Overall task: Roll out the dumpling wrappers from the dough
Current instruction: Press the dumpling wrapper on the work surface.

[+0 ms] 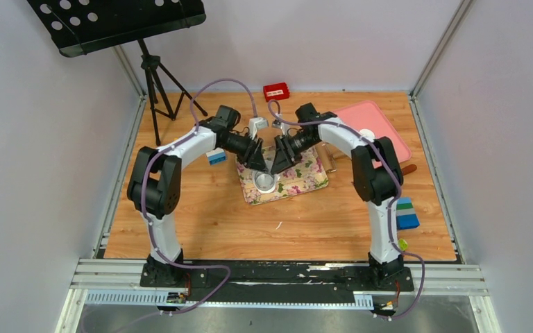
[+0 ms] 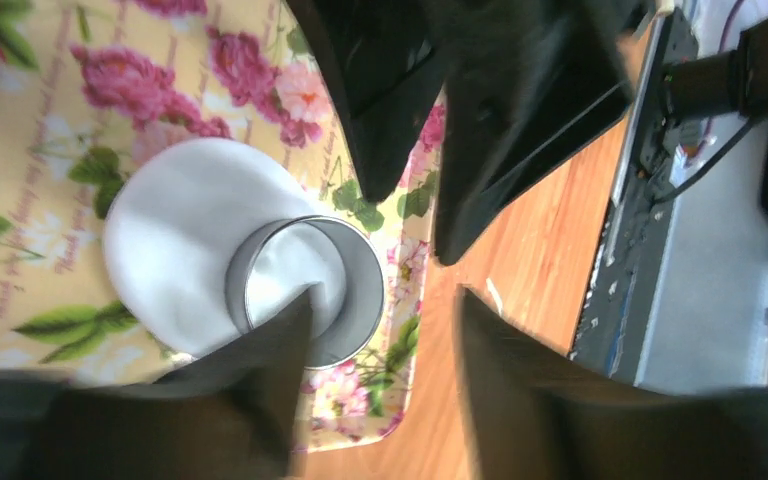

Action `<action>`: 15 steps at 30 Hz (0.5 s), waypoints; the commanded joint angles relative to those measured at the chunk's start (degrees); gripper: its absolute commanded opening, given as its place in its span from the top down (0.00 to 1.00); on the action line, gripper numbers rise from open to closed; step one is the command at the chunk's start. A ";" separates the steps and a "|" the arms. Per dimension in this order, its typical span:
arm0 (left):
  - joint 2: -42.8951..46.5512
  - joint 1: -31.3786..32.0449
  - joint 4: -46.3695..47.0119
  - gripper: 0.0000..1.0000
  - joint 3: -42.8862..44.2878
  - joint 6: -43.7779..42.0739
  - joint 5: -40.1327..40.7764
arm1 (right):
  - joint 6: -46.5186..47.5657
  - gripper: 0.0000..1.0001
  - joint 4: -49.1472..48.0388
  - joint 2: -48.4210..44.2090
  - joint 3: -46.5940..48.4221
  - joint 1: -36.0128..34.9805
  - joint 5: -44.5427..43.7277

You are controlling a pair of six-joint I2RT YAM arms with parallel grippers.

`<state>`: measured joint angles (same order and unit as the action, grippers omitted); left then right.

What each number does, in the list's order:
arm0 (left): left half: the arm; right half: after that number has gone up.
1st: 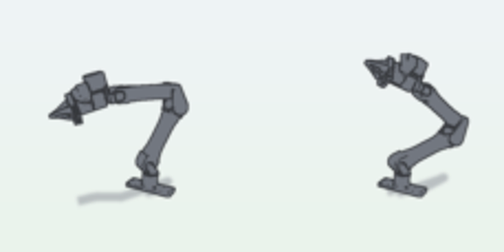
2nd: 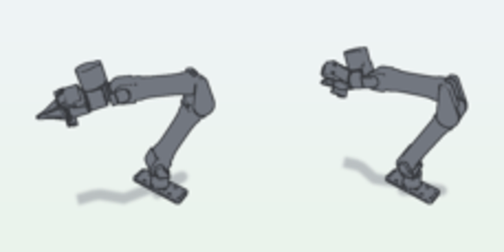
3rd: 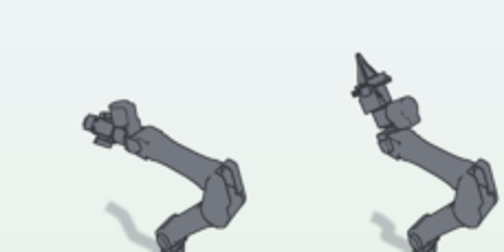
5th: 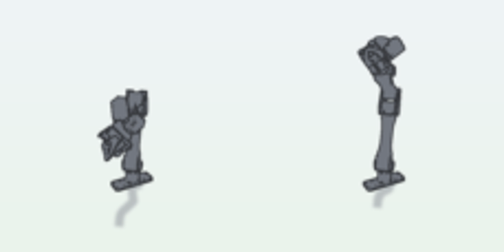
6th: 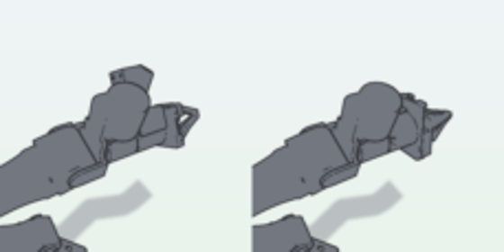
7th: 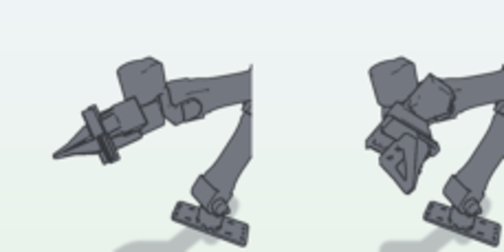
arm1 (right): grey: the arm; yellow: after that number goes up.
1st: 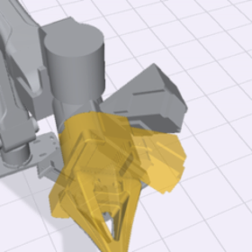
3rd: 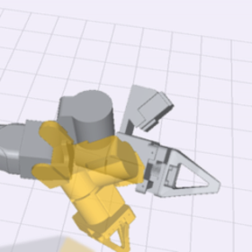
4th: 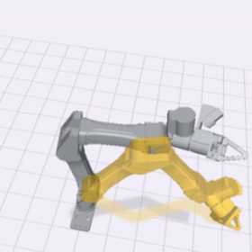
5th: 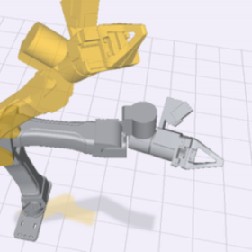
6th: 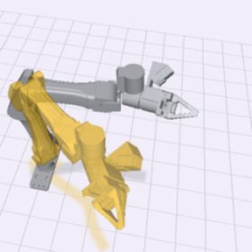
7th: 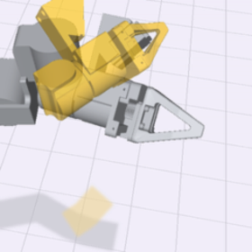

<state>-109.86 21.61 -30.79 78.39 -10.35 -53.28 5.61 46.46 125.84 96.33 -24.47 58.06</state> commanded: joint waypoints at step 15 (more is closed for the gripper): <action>-3.36 -8.97 -7.36 0.01 14.12 -6.84 28.38 | 38.58 0.17 -1.13 -21.89 -2.84 -15.07 -37.67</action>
<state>-107.24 11.90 -34.35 85.27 -12.23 -31.62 36.47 48.36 101.30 93.91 -34.83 28.40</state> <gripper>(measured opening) 0.995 0.830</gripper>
